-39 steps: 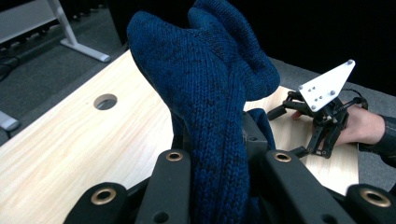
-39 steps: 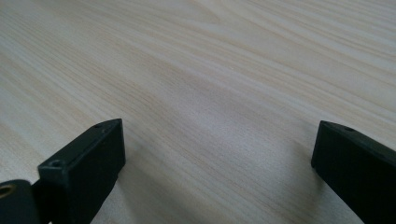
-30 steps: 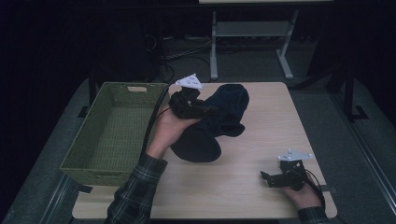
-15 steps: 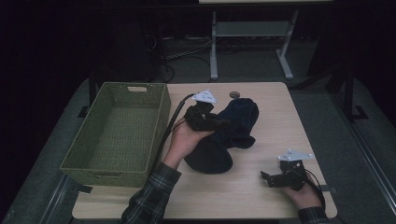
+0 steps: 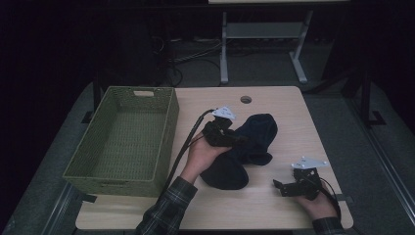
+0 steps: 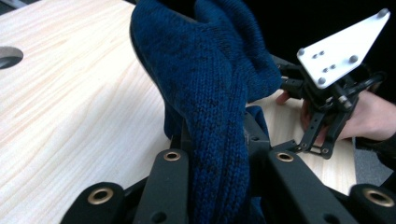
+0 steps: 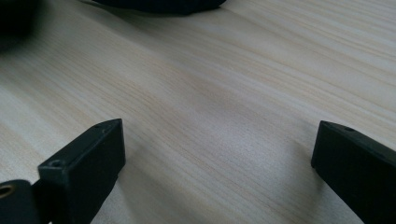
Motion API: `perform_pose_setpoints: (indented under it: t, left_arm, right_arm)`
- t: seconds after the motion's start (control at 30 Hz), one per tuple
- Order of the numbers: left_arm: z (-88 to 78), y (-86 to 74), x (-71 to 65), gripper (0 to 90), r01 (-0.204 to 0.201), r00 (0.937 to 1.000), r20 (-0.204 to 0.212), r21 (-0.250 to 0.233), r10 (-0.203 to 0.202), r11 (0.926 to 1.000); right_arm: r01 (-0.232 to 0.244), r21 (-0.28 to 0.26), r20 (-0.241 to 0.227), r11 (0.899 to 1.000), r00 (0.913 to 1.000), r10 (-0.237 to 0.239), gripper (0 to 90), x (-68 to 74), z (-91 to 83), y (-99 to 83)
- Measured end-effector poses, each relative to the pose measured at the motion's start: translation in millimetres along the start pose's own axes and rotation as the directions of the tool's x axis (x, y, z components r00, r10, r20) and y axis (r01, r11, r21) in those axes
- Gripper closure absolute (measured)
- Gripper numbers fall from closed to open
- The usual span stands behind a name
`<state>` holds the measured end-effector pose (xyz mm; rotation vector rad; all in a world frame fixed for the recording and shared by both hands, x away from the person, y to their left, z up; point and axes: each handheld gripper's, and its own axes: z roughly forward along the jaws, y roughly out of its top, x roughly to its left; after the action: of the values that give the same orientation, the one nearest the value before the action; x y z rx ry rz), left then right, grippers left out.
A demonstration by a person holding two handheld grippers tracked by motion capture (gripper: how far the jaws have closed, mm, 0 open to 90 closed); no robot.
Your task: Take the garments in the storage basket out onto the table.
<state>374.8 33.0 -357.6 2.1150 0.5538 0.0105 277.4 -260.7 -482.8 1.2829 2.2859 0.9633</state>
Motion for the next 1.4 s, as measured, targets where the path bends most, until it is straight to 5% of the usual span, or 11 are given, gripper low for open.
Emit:
perform_pose_setpoints:
  t: [0.53, 0.8, 1.0, 1.33, 1.4]
  left_arm:
    - [-5.6, -8.2, 18.3, 58.0, 0.017, 0.9937, -0.111, 0.03, -0.014, 0.9994]
    - [-10.9, -16.7, 32.3, 43.6, 0.047, 0.9815, -0.187, 0.026, -0.041, 0.9985]
    - [-25.4, -22.5, 41.9, 36.8, 0.048, 0.9637, -0.264, 0.021, -0.041, 0.9986]
    - [-41.4, -28.5, 42.8, 36.3, 0.046, 0.946, -0.322, 0.021, -0.037, 0.9987]
    - [-44.1, -30.4, 41.0, 44.1, 0.027, 0.9465, -0.322, 0.034, -0.015, 0.9991]
  right_arm:
    - [0.0, 0.0, 0.0, 1.0, 1.0, 0.0, 2.5, 0.0, 0.0, 0.0]
    - [0.001, 0.001, 0.003, 1.0, 1.0, -0.001, 2.5, -0.1, 0.2, 0.0]
    - [-0.002, 0.003, 0.002, 1.0, 1.0, 0.002, 2.5, 0.1, 0.1, 0.0]
    - [-0.003, 0.003, 0.002, 1.0, 1.0, 0.003, 2.5, 0.2, 0.1, 0.0]
    - [-0.003, 0.003, 0.002, 1.0, 1.0, 0.003, 2.5, 0.2, 0.1, 0.0]
